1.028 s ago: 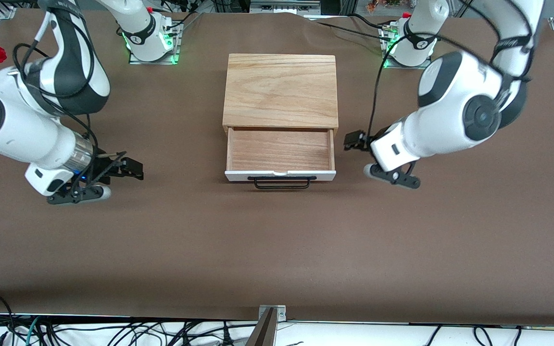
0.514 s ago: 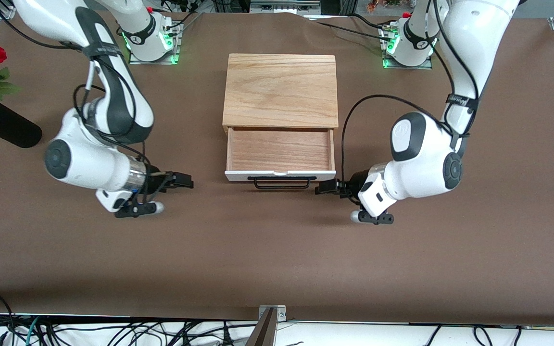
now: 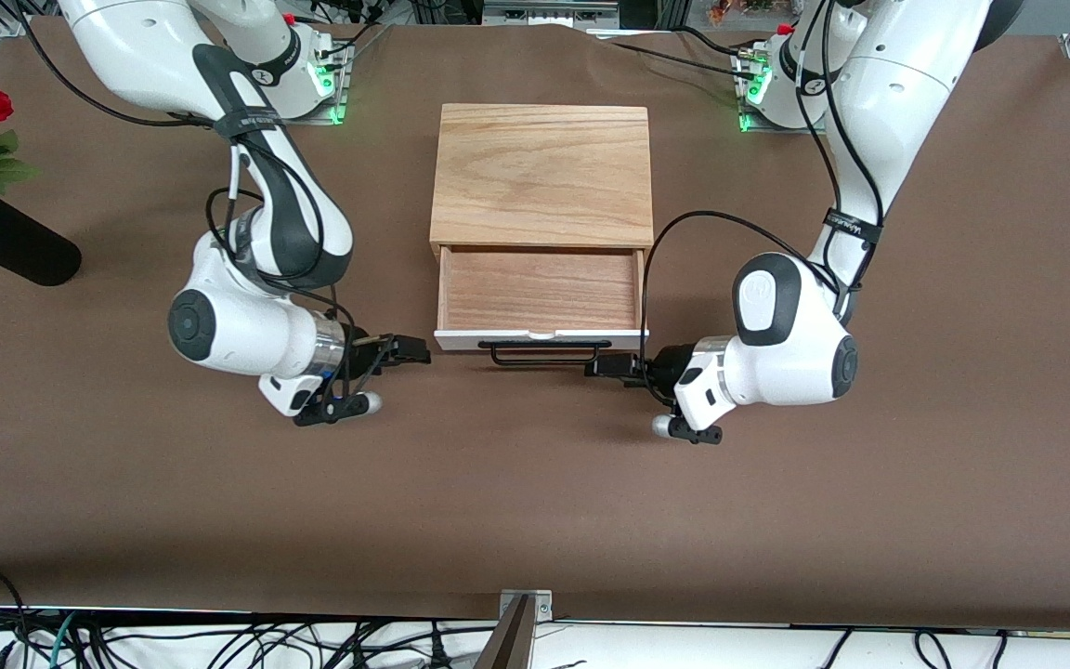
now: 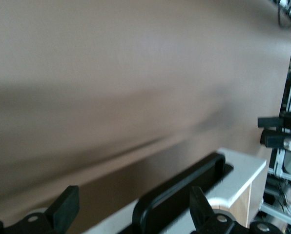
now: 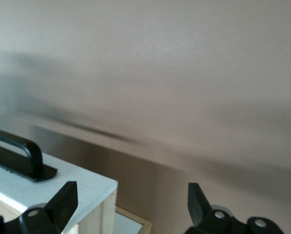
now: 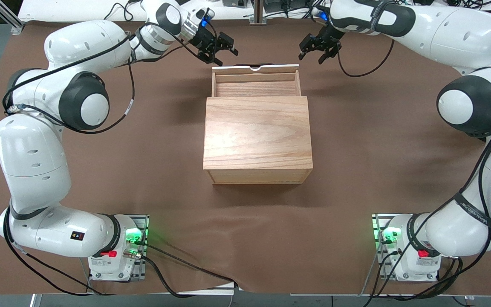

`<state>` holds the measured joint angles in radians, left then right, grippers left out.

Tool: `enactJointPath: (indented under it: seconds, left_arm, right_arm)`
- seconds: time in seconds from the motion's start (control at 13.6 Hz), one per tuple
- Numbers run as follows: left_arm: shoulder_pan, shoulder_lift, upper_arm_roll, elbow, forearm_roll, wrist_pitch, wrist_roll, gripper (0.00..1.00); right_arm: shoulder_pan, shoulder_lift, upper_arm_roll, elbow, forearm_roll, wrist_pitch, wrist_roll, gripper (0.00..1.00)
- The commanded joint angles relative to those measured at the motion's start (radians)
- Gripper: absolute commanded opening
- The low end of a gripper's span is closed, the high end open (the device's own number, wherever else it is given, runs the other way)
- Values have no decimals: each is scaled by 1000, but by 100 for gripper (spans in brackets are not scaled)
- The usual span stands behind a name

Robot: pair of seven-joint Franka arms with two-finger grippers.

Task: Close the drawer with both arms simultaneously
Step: 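Bring both grippers against the white drawer front beside the handle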

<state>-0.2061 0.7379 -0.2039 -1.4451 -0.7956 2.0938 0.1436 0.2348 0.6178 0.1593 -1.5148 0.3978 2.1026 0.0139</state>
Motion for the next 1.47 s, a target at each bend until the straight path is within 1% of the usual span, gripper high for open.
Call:
enactJointPath:
  seconds: [0.0,0.15,0.66,0.95,1.4]
  left_arm:
    - [8,-14,3,-15,-22,-107,30,100]
    - [11,-14,3,-14,-19,-147,27,100]
    - [2,-12,5,-15,-19,-149,25,100]
    - [2,-12,4,-17,-17,-150,27,100]
    - [1,-14,6,-38,-16,-169,19,100]
  right_arm:
    - [-8,23,25,24,21,0,-11,100]
    - [-6,28,31,24,21,0,-9,100]
    - [35,45,32,25,24,0,4,100]
    - [69,51,31,24,76,-4,15,100]
    - [109,57,31,16,78,-15,78,100]
